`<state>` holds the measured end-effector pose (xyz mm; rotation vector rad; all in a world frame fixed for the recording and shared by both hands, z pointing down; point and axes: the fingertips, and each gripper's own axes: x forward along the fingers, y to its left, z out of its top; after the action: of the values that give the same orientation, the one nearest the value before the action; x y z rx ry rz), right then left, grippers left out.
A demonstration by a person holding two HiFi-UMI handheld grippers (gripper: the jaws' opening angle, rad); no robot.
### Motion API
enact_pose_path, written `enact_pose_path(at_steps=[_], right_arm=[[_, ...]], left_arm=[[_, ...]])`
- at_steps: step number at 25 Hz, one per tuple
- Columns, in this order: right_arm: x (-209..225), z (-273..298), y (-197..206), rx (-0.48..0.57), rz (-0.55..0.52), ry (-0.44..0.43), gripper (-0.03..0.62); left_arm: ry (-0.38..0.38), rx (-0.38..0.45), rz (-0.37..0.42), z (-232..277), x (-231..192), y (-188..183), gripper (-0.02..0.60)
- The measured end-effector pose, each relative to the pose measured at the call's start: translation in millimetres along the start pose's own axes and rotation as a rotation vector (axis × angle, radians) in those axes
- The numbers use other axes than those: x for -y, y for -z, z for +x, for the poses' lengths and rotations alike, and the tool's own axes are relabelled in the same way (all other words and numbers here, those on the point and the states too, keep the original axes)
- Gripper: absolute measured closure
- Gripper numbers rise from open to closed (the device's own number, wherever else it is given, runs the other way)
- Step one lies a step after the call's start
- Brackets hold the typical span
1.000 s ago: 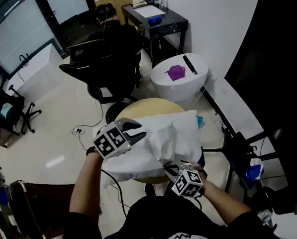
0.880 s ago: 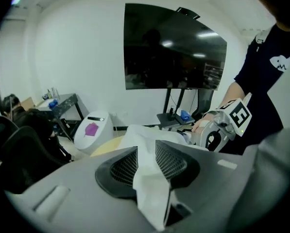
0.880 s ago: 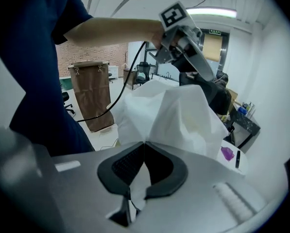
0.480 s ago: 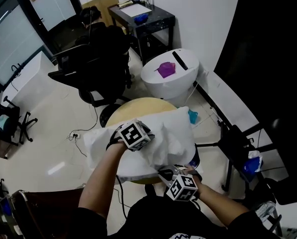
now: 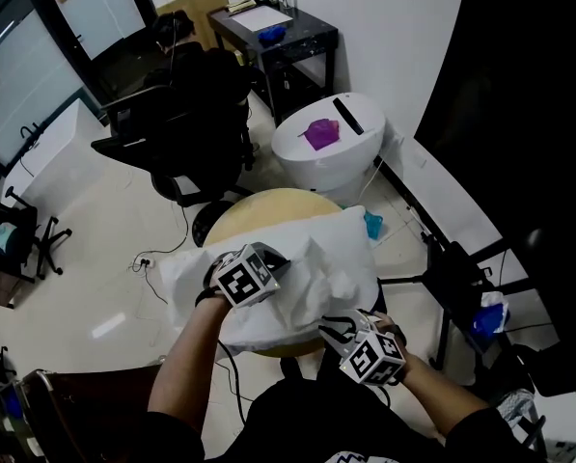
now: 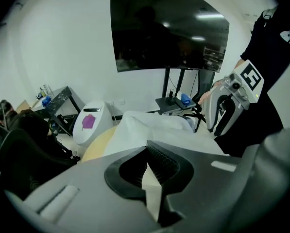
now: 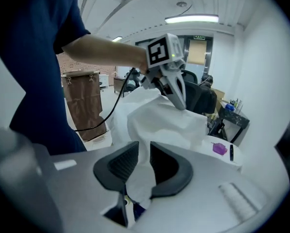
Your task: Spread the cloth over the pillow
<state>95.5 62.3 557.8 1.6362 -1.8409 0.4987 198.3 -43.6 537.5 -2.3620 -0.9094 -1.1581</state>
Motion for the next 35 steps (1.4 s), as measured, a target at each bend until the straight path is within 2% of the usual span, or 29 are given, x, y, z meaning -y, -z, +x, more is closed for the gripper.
enact_pose_path(at_steps=[6,9,15,18,24,26,28,30,35], right_arm=[[72.8,-30.1,28.0,-0.032,0.088,0.118,0.496],[104.9,-25.9,43.2,-0.052,0.151,0.124,0.473],[120.5,8.0,69.8,-0.119,0.159,-0.029,0.436],[126.1,24.2,77.7,-0.145,0.147,-0.083,0.413],[123.4,43.6,87.9,-0.197,0.107,-0.180,0.411],[120.9,47.0,89.2,-0.208,0.100,-0.202,0.435],[119.1,49.7,91.2,-0.218,0.080,-0.205,0.487],[122.1,51.4,91.7,-0.217,0.045,-0.186,0.583],[149.8,42.2,80.7,-0.186,0.018,-0.087,0.585]], left_arm=[[-0.072,0.110,0.030,-39.8,6.1,-12.3,0.580],[-0.093,0.136,0.045,-54.3,12.3,-15.1,0.580],[-0.091,0.152,0.071,-64.0,33.2,-18.5,0.580],[-0.084,0.149,0.076,-63.0,39.9,-17.8,0.580],[-0.071,0.149,0.065,-60.5,49.8,-14.9,0.580],[-0.071,0.148,0.054,-58.6,50.7,-13.1,0.580],[-0.070,0.149,0.044,-56.9,51.6,-11.3,0.580],[-0.069,0.149,0.037,-56.6,52.2,-10.0,0.580],[-0.084,0.165,0.030,-60.5,52.2,-14.7,0.581]])
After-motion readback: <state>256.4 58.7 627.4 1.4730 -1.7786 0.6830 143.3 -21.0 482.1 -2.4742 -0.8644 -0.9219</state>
